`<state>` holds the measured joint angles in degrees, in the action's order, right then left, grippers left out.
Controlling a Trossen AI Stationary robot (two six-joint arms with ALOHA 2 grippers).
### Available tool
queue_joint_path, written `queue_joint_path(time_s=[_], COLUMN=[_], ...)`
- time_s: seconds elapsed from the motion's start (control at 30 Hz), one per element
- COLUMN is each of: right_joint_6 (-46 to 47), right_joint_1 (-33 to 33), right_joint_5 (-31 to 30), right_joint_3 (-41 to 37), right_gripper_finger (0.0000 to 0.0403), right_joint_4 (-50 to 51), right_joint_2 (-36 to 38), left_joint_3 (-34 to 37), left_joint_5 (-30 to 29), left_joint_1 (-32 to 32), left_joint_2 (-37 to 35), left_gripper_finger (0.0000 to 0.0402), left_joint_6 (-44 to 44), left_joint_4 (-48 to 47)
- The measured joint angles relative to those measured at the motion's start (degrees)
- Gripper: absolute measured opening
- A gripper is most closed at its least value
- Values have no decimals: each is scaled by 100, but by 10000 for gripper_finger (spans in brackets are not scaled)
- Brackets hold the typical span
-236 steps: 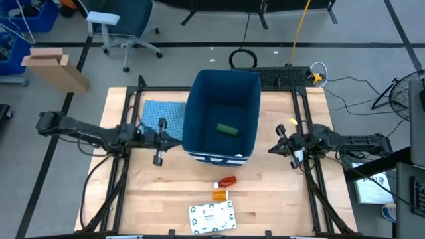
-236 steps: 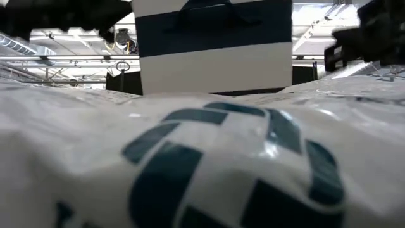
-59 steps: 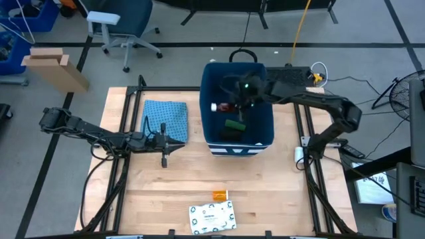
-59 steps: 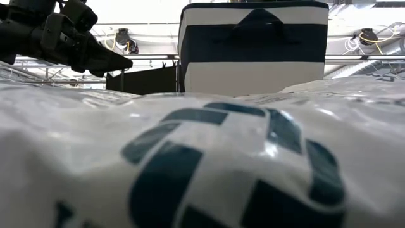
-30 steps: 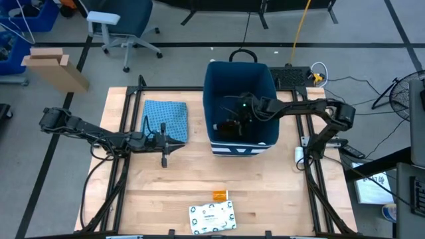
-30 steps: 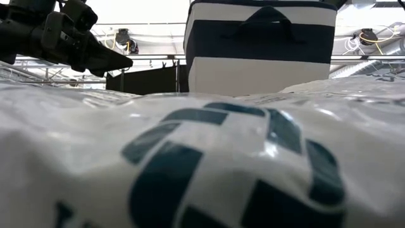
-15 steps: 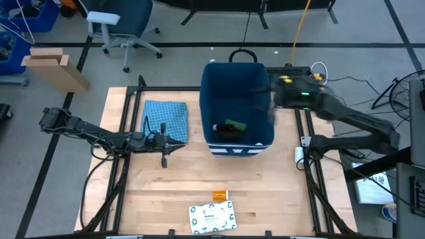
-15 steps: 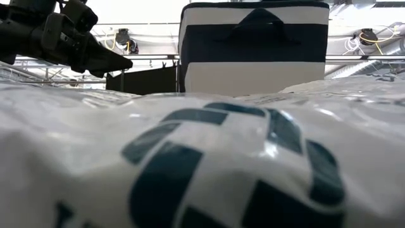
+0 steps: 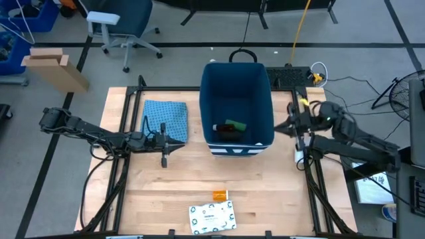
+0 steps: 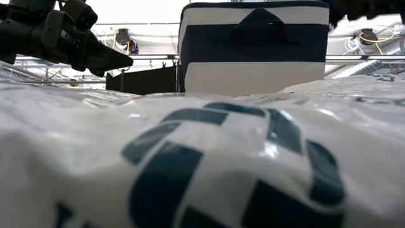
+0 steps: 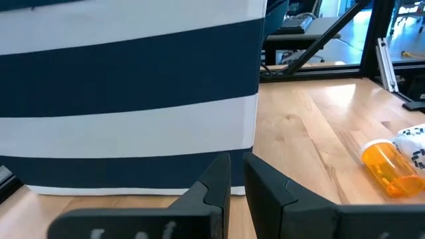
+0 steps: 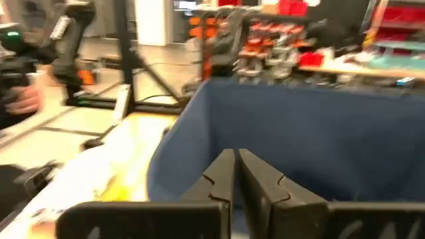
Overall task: Pick & place medical supplies in basket/bin
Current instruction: Put the orange pill bottle into the blue bin
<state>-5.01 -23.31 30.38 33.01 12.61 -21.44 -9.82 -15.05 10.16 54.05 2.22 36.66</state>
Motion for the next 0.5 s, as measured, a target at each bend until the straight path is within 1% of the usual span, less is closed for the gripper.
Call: queue_joint_path(time_s=[0.07, 0.13, 0.3, 0.4, 0.5], right_joint_6=[51, 234, 759, 639, 618], right_joint_1=[145, 325, 881, 1076, 1120], right_joint_5=[224, 293, 290, 274, 270], right_joint_3=[-382, -633, -1333, -1590, -1844], right_gripper_finger=[3, 2, 1, 0, 0], right_joint_4=[-98, -170, -578, -852, -1064], right_joint_2=[285, 649, 1428, 1686, 1752], left_joint_3=[0, 0, 0, 0, 0], left_joint_5=[0, 0, -2, -2, -2], left_joint_1=[0, 1, -1, -1, -1], left_joint_2=[1, 0, 0, 2, 2], left_gripper_finger=[47, 47, 47, 47, 47], left_joint_6=[-3, -10, -33, -150, -298], left_joint_4=[-1, -2, -28, -129, -210])
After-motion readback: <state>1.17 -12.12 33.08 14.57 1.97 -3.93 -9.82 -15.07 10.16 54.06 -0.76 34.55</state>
